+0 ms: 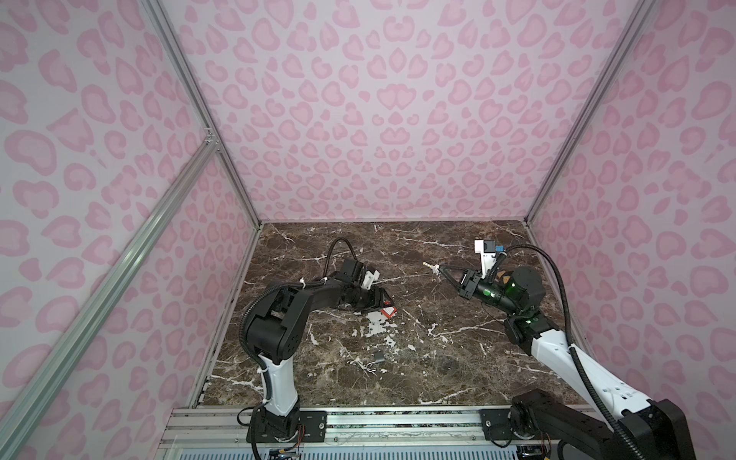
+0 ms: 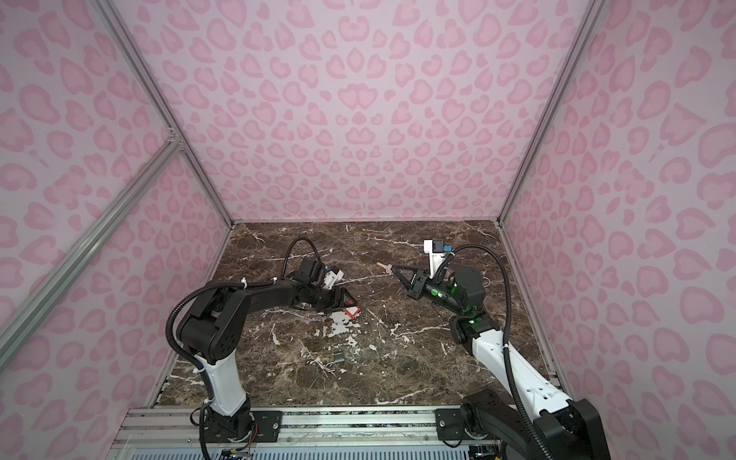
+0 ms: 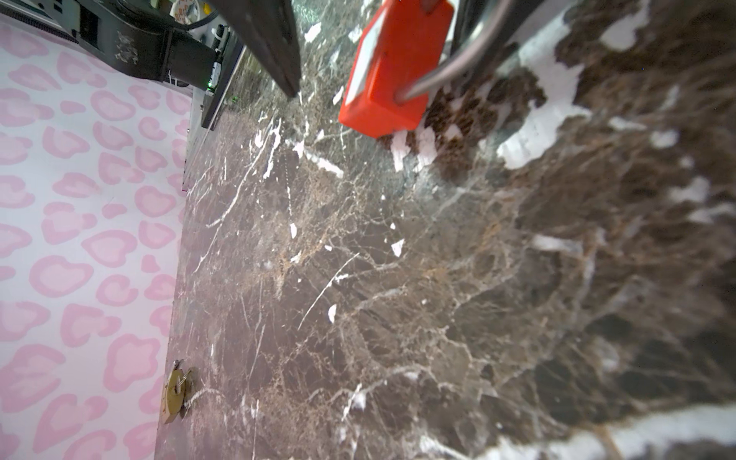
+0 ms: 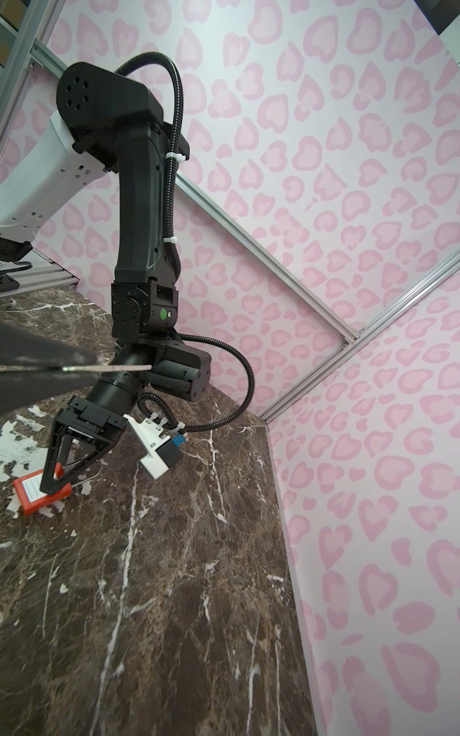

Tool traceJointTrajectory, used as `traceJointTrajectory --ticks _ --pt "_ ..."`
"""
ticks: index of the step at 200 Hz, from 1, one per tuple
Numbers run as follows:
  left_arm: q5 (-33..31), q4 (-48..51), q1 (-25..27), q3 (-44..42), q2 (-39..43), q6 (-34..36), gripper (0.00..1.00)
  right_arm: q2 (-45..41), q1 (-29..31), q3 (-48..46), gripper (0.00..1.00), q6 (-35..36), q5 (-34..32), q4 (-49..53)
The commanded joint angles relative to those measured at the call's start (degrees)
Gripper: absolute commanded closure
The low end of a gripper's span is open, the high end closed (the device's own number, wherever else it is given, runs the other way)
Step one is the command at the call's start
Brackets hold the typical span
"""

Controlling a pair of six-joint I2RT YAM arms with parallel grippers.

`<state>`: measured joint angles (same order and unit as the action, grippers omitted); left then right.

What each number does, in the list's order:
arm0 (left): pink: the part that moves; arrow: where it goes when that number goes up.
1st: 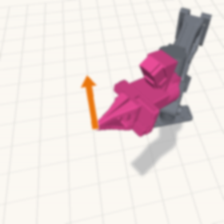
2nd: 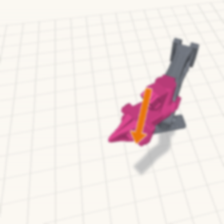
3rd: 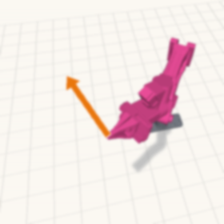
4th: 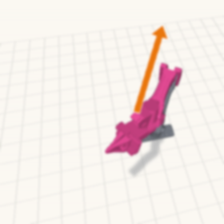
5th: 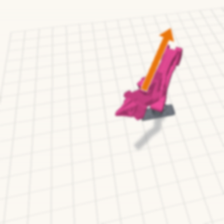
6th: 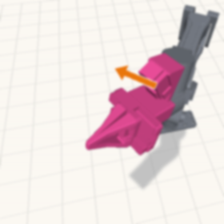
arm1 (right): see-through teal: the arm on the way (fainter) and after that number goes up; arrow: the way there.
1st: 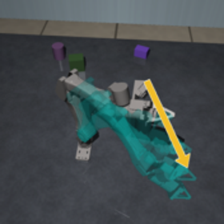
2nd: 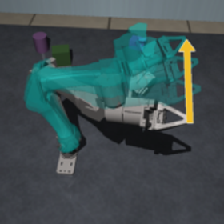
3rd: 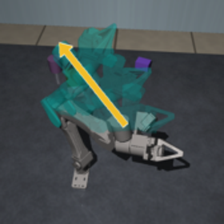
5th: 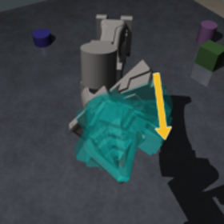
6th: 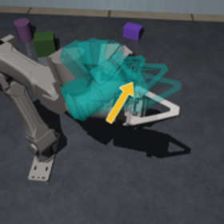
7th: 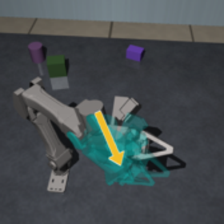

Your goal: Lock with the key

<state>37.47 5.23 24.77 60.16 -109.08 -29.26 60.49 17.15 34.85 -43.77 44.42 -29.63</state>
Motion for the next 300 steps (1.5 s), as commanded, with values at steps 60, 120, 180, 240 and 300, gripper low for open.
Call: traceJointTrajectory --ticks 60,120,180,240,300 --pt "-12.71 5.03 -0.25 3.5 -0.72 -6.87 0.33 -0.85 -0.07 -0.85 1.0 1.41 -0.39 1.49" --pt "-16.86 8.69 -0.17 3.44 0.6 -6.47 0.31 -0.39 -0.02 -2.06 1.0 1.1 -0.57 -0.22" --pt "-14.15 7.66 0.22 5.35 -1.4 -6.52 0.31 -0.33 -0.14 -2.95 1.0 1.01 -0.41 -1.09" --pt "-11.99 7.75 1.02 9.24 -4.77 -6.82 0.31 -1.38 -1.47 -3.39 1.0 0.33 0.02 -1.42" --pt "-9.73 6.73 1.77 10.59 -6.38 -7.22 0.31 -2.2 -1.73 -3.72 1.0 0.35 -0.45 -0.4"
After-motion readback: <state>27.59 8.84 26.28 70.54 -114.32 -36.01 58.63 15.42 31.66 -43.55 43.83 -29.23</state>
